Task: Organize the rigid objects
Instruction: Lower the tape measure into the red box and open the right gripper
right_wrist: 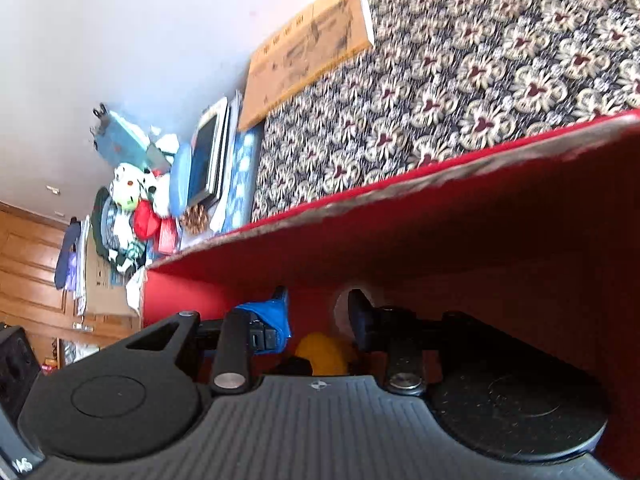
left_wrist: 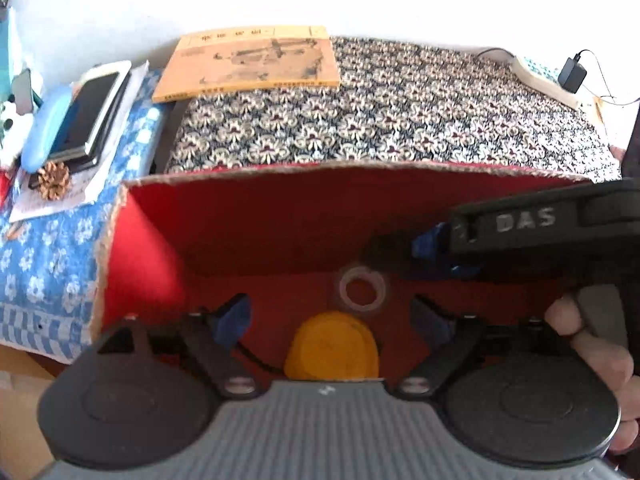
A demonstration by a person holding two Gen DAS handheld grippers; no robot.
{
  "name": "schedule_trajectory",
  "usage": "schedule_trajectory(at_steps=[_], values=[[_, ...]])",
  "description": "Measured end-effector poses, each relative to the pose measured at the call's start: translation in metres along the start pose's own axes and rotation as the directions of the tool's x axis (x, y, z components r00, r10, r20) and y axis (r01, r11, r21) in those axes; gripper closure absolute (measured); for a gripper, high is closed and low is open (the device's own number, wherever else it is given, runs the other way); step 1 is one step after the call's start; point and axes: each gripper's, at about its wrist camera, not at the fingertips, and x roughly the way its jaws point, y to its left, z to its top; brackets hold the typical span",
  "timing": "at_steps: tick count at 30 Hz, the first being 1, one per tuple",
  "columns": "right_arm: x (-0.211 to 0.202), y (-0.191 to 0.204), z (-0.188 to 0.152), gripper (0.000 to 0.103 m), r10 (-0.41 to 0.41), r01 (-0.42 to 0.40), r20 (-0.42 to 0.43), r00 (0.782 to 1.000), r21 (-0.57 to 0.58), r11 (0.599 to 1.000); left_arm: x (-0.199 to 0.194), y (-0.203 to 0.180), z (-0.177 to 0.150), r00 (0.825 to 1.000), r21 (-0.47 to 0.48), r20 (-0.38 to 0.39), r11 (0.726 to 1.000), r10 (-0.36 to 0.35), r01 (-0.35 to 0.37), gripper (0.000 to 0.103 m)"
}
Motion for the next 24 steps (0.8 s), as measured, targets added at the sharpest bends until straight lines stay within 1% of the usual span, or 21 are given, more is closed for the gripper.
schedule_trajectory(at_steps=[3,5,6,9,10,11,13,14,15,16,17,18,20,22,24], values=[[0.008,0.008,0.005,0.086,0.011,-0.011,-0.043,0.999,0.007,1.000,-0.002,-0.003,-0.001,1.000,0.031,0.013,0.999,-0.010,0.010,0.013],[0.020,0.015,0.009,0.086,0.016,-0.016,-0.093,0.996,-0.003,1.000,-0.002,-0.004,-0.001,1.000,0.042,0.010,0.999,-0.023,0.022,0.014],[0.026,0.018,0.009,0.086,0.009,-0.011,-0.105,0.994,-0.014,1.000,-0.002,-0.003,-0.001,1.000,0.042,0.008,0.999,-0.029,0.028,0.024],[0.040,0.033,0.008,0.086,-0.026,0.011,-0.161,0.987,-0.093,0.996,0.000,0.000,-0.001,1.000,0.027,-0.017,0.999,-0.022,0.022,0.034],[0.044,0.036,0.009,0.086,-0.027,0.006,-0.185,0.982,-0.113,0.994,0.002,0.002,0.000,0.999,0.017,-0.029,0.999,-0.027,0.027,0.036],[0.048,0.036,0.010,0.086,-0.033,0.009,-0.190,0.981,-0.124,0.992,0.003,0.002,0.000,0.999,0.011,-0.033,1.000,-0.026,0.026,0.037],[0.054,0.038,0.012,0.086,-0.057,0.028,-0.200,0.978,-0.141,0.990,0.006,0.004,0.000,0.998,-0.002,-0.051,1.000,-0.021,0.021,0.037],[0.060,0.039,0.013,0.091,-0.068,0.037,-0.214,0.975,-0.144,0.989,0.007,0.005,0.001,0.998,-0.008,-0.060,1.000,-0.026,0.026,0.037],[0.063,0.037,0.013,0.091,-0.088,0.057,-0.224,0.971,-0.140,0.989,0.007,0.006,0.001,0.997,-0.014,-0.063,0.999,-0.037,0.036,0.036],[0.066,0.038,0.013,0.091,-0.128,0.098,-0.222,0.967,-0.144,0.985,0.007,0.007,0.000,0.997,-0.019,-0.062,0.999,-0.048,0.047,0.033],[0.067,0.038,0.011,0.091,-0.187,0.153,-0.211,0.959,-0.169,0.974,0.006,0.008,0.000,0.997,-0.021,-0.056,0.998,-0.060,0.059,0.025],[0.067,0.038,0.010,0.094,-0.233,0.195,-0.197,0.952,-0.194,0.961,0.004,0.007,0.000,0.997,-0.018,-0.044,0.998,-0.067,0.066,0.023],[0.060,0.036,0.010,0.086,-0.267,0.234,-0.175,0.948,-0.187,0.954,0.003,0.006,-0.001,0.997,-0.005,-0.037,0.997,-0.075,0.074,0.023],[0.052,0.036,0.010,0.086,-0.272,0.242,-0.148,0.951,-0.194,0.951,0.002,0.004,-0.001,0.997,0.005,-0.028,0.997,-0.077,0.077,0.023],[0.042,0.031,0.012,0.087,-0.272,0.249,-0.135,0.953,-0.165,0.954,0.003,0.003,0.001,0.997,0.007,-0.027,0.997,-0.077,0.077,0.023]])
